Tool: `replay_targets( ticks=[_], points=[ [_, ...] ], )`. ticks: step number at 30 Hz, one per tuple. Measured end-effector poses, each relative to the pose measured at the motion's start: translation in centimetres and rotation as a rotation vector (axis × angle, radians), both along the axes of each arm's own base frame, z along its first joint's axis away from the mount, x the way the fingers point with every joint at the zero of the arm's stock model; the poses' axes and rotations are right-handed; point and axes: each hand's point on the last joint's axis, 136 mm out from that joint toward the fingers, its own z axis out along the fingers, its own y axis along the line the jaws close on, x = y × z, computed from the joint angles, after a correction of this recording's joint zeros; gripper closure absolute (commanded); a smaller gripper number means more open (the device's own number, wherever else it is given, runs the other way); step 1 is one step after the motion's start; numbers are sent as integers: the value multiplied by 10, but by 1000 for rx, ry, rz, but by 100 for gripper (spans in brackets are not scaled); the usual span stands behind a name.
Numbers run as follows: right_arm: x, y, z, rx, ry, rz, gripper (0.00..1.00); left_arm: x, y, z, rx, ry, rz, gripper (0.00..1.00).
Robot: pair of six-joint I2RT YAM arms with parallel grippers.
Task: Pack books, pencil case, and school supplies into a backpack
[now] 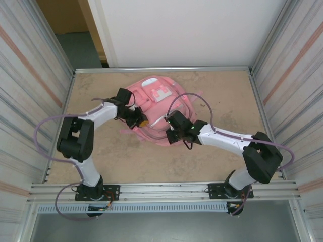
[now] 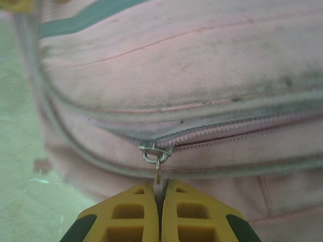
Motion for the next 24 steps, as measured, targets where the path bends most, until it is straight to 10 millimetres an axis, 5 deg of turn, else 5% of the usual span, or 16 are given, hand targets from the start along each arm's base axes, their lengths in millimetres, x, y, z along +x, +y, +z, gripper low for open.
replay_targets(
  ticks=[2,8,17,24],
  points=[
    [-2,15,-1,5,-1,26,100,10,8,0,-11,-9,1,75],
    [-9,64,-12,5,53,90,100,36,57,19,62,-114,120,63],
    [-17,90,-11,65,106,123,100,-50,42,22,111,-104,75,57],
    [-19,98,-7,114,122,127,100,-61,31,20,121,-87,130,58]
  ],
)
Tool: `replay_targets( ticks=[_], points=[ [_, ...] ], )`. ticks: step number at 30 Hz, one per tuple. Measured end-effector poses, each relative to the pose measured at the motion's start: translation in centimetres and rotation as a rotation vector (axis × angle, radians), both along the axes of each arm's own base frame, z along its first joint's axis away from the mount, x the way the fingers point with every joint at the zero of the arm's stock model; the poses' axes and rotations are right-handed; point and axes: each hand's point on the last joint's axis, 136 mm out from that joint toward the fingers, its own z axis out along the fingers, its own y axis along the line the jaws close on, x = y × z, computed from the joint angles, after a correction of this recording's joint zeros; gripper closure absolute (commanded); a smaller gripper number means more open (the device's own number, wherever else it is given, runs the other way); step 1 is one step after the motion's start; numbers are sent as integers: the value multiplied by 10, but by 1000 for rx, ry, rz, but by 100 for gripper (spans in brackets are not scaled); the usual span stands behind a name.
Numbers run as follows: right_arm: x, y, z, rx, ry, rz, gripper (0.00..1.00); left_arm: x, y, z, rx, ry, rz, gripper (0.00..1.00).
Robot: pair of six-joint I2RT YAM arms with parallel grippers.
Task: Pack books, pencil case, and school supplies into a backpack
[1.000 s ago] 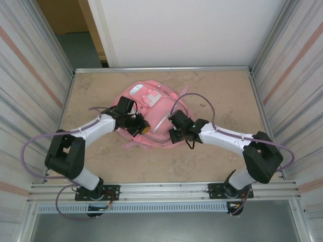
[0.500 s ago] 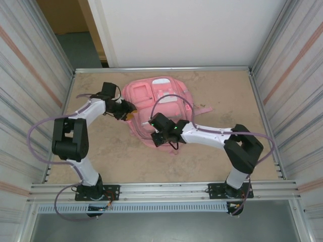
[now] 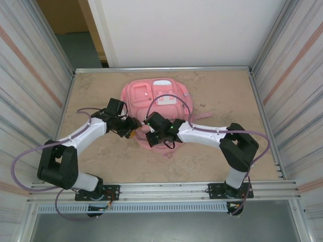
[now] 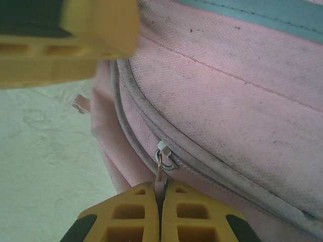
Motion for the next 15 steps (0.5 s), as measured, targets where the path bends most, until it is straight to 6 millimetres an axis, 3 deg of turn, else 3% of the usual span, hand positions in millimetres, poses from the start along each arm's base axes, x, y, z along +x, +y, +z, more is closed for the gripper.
replay_targets(
  ticks=[3,8,12,15],
  points=[
    [-2,5,2,17,2,9,100,1,-3,-3,6,5,30,62],
    [-5,7,2,23,7,5,100,7,-4,-14,8,31,70,100],
    [-3,-2,1,-8,-8,-14,100,7,-3,-14,11,23,57,100],
    [-2,-22,1,-35,-27,-31,100,8,-1,-11,4,8,15,100]
  ],
)
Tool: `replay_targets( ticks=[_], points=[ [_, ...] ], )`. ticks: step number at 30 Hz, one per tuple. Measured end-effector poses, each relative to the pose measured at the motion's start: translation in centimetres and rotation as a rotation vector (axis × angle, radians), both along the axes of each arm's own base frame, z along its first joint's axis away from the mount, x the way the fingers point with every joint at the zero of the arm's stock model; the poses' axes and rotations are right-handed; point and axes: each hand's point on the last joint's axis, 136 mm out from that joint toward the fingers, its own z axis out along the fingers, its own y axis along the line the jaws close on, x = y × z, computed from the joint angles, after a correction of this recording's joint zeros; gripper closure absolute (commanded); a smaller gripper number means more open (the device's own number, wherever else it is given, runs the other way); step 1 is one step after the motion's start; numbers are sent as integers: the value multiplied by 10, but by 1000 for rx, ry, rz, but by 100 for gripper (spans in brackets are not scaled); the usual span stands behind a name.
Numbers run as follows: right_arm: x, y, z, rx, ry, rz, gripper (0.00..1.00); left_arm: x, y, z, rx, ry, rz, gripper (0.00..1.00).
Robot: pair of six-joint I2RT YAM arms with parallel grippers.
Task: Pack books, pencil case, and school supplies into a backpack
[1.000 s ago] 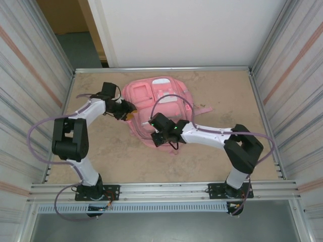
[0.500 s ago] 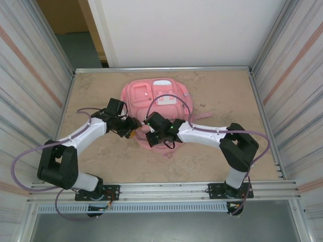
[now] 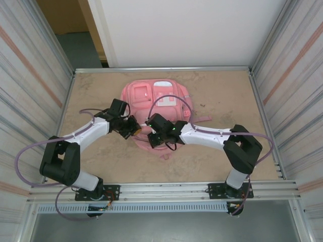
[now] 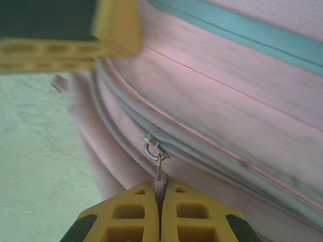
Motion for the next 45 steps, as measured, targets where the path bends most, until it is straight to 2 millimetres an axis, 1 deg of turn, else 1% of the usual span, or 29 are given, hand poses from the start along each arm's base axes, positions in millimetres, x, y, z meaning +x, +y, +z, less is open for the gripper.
replay_targets(
  ticks=[2,6,8,9,11,13,14,16,18,19,20,22,23,25,28,29,30,32,34,35,37,40,43,45],
  points=[
    [4,-20,0,-20,-11,-27,100,0,3,3,-18,-4,-31,100],
    [16,-76,-4,-63,3,-108,100,6,15,6,-37,-12,-77,100],
    [22,-98,-10,-89,19,-148,100,11,21,9,-40,-23,-93,100],
    [25,-105,-12,-96,23,-163,100,14,25,11,-43,-27,-98,99],
    [31,-108,-10,-88,14,-168,100,22,30,15,-53,-24,-109,98],
    [30,-102,-7,-78,3,-151,100,34,34,17,-64,-5,-120,96],
    [29,-98,-5,-74,-5,-140,100,44,35,18,-74,12,-122,93],
    [28,-89,1,-60,-22,-123,100,67,37,18,-98,32,-124,79],
    [26,-74,4,-41,-32,-99,100,95,40,18,-102,13,-115,70],
    [23,-67,4,-39,-28,-84,100,106,43,20,-99,-8,-106,66],
    [19,-57,3,-34,-17,-68,100,113,45,23,-95,-28,-97,63],
    [12,-38,-1,-31,2,-32,100,116,52,31,-82,-51,-72,58],
    [9,-27,-3,-31,8,-12,100,113,54,36,-76,-65,-60,57],
    [2,-9,-6,-26,19,24,100,96,57,44,-63,-77,-39,55],
    [-9,13,-6,-2,36,68,100,53,50,49,-54,-77,-27,54],
    [-12,19,-6,5,42,82,100,37,45,48,-57,-71,-31,53],
    [-15,24,-6,11,46,94,100,25,40,45,-62,-66,-33,53],
    [-21,32,-7,20,59,119,100,0,31,32,-69,-28,-30,52],
    [-25,38,-9,25,68,136,100,-14,29,18,-71,16,-3,52],
    [-27,41,-9,29,72,144,100,-18,29,11,-69,34,15,53],
    [-29,44,-11,29,77,152,100,-20,29,5,-58,52,35,54],
    [-31,46,-11,31,79,154,100,-12,27,4,-56,38,54,60],
    [-31,47,-11,33,82,150,100,-5,25,-4,-59,47,66,64],
    [-31,46,-12,35,84,142,100,-1,24,-10,-66,57,75,72]
  ],
)
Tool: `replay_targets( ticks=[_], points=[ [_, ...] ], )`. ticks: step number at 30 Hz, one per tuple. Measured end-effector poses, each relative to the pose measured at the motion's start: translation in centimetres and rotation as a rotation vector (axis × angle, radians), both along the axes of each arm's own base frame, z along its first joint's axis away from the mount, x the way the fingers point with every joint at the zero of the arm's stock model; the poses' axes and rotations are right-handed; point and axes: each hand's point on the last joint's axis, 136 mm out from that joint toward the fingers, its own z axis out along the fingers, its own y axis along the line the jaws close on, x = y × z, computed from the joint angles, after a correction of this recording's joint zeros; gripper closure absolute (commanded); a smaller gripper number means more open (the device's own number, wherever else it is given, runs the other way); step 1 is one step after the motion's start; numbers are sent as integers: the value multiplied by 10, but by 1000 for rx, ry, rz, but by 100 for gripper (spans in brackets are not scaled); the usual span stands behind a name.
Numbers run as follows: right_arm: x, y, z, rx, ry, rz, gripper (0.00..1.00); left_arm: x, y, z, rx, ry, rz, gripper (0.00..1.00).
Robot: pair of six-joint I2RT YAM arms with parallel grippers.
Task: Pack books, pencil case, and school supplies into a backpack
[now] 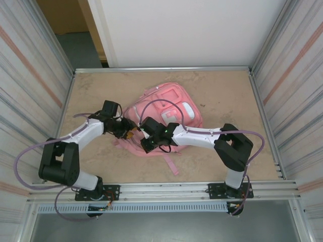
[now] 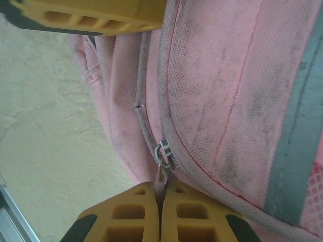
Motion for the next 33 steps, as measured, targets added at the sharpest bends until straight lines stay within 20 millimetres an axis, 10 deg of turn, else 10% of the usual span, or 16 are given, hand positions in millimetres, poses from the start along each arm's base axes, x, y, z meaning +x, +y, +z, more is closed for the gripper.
replay_targets(
  ticks=[4,20,23,28,30,32,33],
  points=[
    [-2,-6,-7,-6,1,-11,100,5,-5,-1,-27,-10,-8,100],
    [29,-79,1,-60,-96,-96,87,3,-4,7,-120,-44,-157,100],
    [32,-86,2,-62,-108,-109,77,2,-7,9,-132,-54,-182,77],
    [38,-139,-7,-158,-117,-207,54,-3,-9,27,-89,-131,-212,71],
    [40,-163,0,-172,-132,-256,7,-11,-20,47,-88,-204,-264,66],
    [46,-183,22,-151,-180,-310,0,-22,-27,68,-94,-262,-311,3],
    [52,-193,41,-123,-223,-346,0,-27,-28,80,-90,-299,-331,1]
  ],
)
